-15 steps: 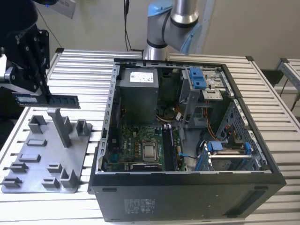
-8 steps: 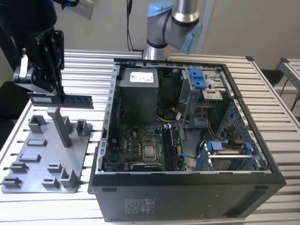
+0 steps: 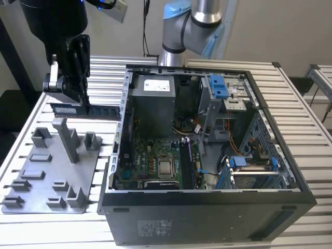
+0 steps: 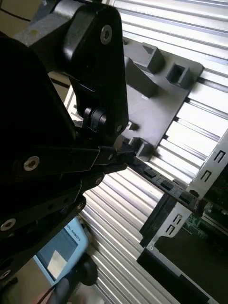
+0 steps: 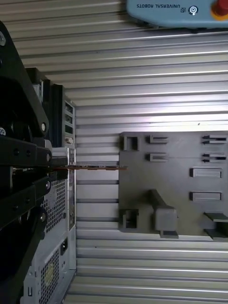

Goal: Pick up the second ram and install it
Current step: 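Pick up the second ram and move it above second insertion slot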

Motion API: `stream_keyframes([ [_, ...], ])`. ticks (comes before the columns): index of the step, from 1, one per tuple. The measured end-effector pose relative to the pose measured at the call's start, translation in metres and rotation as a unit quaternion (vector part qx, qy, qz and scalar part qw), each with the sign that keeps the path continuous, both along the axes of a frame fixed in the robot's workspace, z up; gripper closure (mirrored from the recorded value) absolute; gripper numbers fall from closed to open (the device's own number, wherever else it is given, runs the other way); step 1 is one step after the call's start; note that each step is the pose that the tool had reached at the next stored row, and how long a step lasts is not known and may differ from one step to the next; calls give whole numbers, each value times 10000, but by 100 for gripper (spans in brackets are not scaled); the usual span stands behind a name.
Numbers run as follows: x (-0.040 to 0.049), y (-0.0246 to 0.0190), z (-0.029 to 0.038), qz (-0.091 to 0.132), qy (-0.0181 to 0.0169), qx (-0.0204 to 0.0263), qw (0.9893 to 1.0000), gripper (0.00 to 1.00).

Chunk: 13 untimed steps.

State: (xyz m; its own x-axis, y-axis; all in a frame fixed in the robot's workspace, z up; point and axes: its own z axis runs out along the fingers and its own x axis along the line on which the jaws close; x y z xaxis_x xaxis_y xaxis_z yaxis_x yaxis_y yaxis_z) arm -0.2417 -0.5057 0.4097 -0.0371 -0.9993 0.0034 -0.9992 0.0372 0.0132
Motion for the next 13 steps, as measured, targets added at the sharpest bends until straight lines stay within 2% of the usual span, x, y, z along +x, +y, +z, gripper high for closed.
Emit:
stream_keyframes([
  [13, 575, 0, 0, 0, 27, 0, 10000, 86],
])
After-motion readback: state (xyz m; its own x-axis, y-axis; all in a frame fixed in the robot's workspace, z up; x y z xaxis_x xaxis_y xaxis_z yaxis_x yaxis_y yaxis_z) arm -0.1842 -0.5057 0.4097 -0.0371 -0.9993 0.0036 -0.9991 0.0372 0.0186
